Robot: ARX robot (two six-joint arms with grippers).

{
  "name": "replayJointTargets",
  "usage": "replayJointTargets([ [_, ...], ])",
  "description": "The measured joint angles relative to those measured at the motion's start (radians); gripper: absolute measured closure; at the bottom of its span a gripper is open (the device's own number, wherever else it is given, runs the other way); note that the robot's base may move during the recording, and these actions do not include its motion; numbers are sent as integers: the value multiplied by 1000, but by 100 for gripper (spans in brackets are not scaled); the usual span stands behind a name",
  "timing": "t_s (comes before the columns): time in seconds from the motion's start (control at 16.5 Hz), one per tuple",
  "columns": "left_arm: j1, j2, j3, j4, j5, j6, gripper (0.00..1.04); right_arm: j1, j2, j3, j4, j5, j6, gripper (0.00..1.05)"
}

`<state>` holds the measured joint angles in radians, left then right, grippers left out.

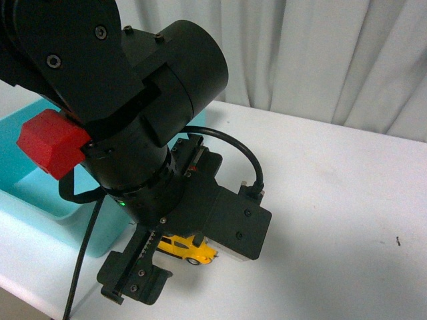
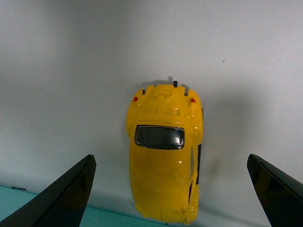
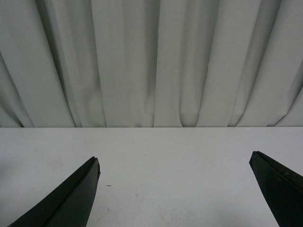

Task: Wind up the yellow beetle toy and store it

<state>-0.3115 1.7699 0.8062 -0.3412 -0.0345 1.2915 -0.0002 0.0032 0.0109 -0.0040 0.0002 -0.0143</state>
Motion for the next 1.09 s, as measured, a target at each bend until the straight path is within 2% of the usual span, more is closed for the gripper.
replayJointTargets([
  [0.24, 13, 60, 10, 30, -49, 0, 9, 0, 0, 0, 0, 0, 0, 7],
  [0.36, 20, 84, 13, 51, -75, -2, 20, 0, 0, 0, 0, 0, 0, 7],
  [0.61, 21, 92, 19, 59, -115, -35, 58, 0, 0, 0, 0, 0, 0, 7],
  [0.67, 21, 92, 23, 53, -114, -37, 63, 0, 0, 0, 0, 0, 0, 7],
  [0.91, 21, 61, 26, -11, -50, -97, 65, 0, 0, 0, 0, 0, 0, 7],
  [1.09, 20, -25, 71, -119, 98, -206, 65, 0, 0, 0, 0, 0, 0, 7],
])
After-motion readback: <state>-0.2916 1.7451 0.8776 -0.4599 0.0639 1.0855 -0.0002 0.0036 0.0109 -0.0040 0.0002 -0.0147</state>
